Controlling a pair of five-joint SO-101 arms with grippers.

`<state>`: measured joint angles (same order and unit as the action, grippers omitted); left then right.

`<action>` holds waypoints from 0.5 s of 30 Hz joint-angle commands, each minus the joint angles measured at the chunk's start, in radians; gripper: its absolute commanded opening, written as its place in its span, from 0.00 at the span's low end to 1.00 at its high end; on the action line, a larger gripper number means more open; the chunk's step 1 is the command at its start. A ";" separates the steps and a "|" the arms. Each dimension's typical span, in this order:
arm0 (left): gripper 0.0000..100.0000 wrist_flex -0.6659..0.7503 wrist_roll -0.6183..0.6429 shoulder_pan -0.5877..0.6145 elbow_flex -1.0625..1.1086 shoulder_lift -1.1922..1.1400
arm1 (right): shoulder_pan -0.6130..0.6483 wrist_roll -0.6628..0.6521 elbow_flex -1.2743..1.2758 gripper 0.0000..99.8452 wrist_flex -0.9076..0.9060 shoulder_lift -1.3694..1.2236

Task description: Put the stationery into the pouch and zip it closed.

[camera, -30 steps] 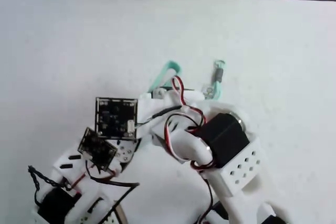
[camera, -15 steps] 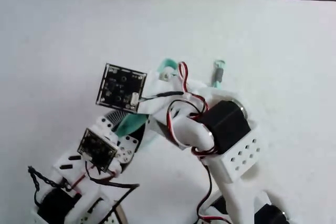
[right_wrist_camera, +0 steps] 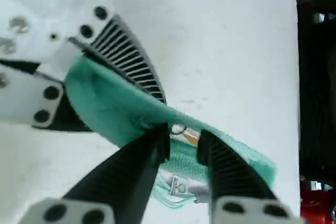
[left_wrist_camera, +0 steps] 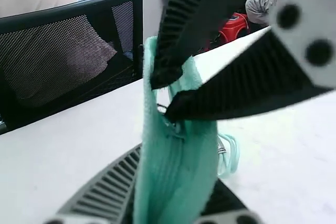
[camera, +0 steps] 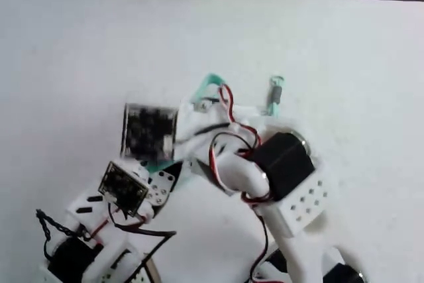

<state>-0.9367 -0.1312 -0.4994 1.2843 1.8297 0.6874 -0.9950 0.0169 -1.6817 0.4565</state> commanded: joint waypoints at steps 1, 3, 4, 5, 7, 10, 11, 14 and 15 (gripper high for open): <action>0.02 0.009 -0.006 0.016 -0.012 -0.001 | -0.005 -0.224 0.161 0.26 -0.041 0.059; 0.02 0.009 -0.006 0.015 -0.012 -0.001 | -0.012 -0.287 0.170 0.23 -0.041 0.117; 0.02 0.009 -0.006 0.013 -0.012 -0.001 | -0.013 -0.308 0.170 0.21 -0.041 0.139; 0.02 0.009 -0.006 0.013 -0.011 -0.001 | -0.013 -0.327 0.170 0.19 -0.041 0.159; 0.02 0.009 -0.006 0.010 -0.009 -0.001 | -0.013 -0.367 0.176 0.18 -0.041 0.179; 0.02 0.009 -0.006 0.010 -0.009 -0.001 | -0.013 -0.385 0.180 0.18 -0.041 0.168; 0.02 0.009 -0.006 0.012 -0.009 -0.001 | -0.013 -0.387 0.187 0.18 -0.041 0.159; 0.02 0.009 -0.006 0.012 -0.008 -0.001 | -0.015 -0.433 0.219 0.18 -0.042 0.134; 0.02 0.009 -0.006 0.012 -0.008 -0.001 | -0.019 -0.456 0.235 0.18 -0.042 0.131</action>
<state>-0.9367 -0.1312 -0.5025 1.2843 1.8282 0.6874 -1.3924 0.1488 -1.6801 0.6329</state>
